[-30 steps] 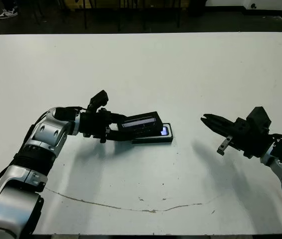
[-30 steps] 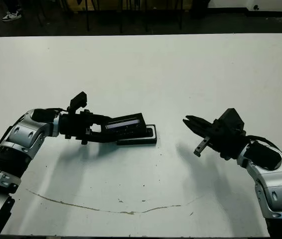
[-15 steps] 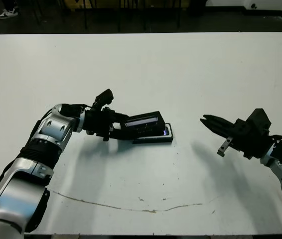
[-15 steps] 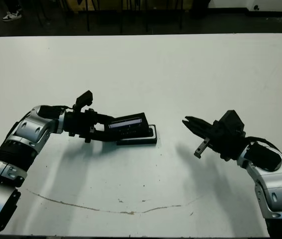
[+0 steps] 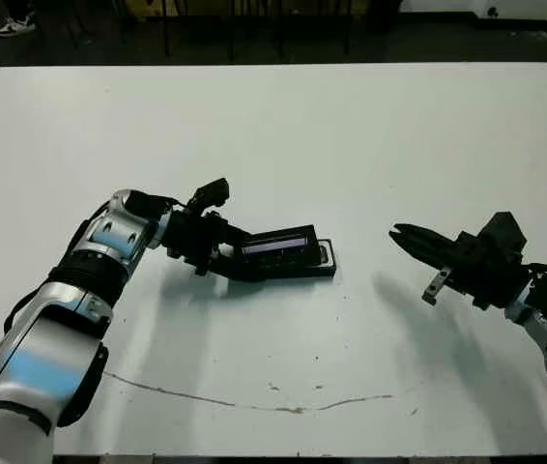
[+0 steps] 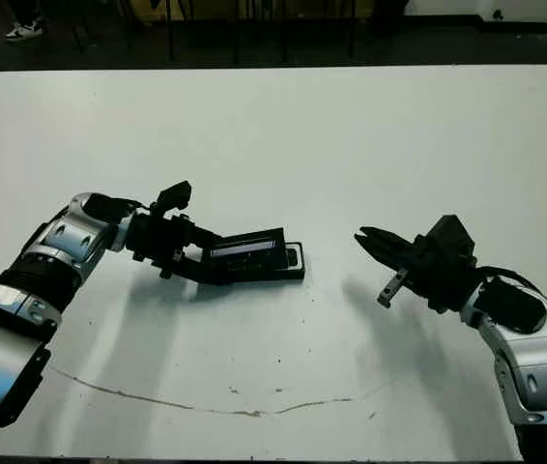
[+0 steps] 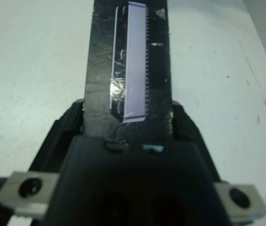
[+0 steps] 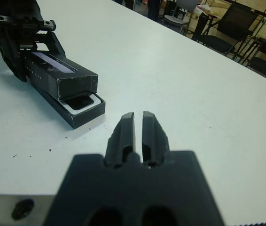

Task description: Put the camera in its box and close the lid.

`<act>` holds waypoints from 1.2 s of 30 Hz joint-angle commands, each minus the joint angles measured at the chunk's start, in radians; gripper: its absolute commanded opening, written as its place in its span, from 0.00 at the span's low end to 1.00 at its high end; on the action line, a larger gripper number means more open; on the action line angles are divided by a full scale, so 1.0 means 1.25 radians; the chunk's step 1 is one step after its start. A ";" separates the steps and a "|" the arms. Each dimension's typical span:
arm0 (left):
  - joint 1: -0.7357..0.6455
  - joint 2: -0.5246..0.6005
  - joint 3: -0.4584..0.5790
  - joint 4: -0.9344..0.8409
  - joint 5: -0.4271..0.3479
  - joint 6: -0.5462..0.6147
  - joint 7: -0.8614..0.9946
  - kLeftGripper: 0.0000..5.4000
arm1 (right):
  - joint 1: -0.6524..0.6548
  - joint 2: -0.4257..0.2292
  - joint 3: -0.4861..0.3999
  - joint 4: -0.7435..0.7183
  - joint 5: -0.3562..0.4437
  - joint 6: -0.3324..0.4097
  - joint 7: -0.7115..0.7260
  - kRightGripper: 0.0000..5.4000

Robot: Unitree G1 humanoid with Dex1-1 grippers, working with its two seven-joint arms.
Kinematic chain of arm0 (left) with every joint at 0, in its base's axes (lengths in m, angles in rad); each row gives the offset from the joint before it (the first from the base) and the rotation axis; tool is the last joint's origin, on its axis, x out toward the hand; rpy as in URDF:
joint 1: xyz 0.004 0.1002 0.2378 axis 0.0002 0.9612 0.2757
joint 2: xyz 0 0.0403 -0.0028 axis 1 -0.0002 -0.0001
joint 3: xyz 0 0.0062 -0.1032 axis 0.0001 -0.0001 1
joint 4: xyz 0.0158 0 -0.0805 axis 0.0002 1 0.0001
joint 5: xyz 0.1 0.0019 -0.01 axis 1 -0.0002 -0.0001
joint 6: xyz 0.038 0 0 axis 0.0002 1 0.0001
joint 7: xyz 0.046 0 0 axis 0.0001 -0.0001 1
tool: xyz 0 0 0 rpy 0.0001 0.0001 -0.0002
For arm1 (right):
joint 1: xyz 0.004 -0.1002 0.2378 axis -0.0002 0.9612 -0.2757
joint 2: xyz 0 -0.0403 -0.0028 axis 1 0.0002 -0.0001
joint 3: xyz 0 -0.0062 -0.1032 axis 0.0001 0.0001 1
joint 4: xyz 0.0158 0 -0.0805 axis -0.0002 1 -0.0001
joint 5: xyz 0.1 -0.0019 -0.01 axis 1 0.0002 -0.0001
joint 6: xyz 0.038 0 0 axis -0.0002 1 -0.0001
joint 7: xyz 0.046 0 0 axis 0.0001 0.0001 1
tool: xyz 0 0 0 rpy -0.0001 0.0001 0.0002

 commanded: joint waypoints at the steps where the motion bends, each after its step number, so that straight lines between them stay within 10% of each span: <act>1: 0.011 -0.015 -0.025 0.026 0.040 0.008 -0.004 0.51 | 0.014 -0.006 0.002 0.003 -0.013 -0.006 0.000 0.00; 36: -0.043 -0.129 -0.134 0.047 0.188 -0.018 0.089 0.51 | 0.020 -0.017 -0.014 -0.019 -0.018 0.004 0.005 0.00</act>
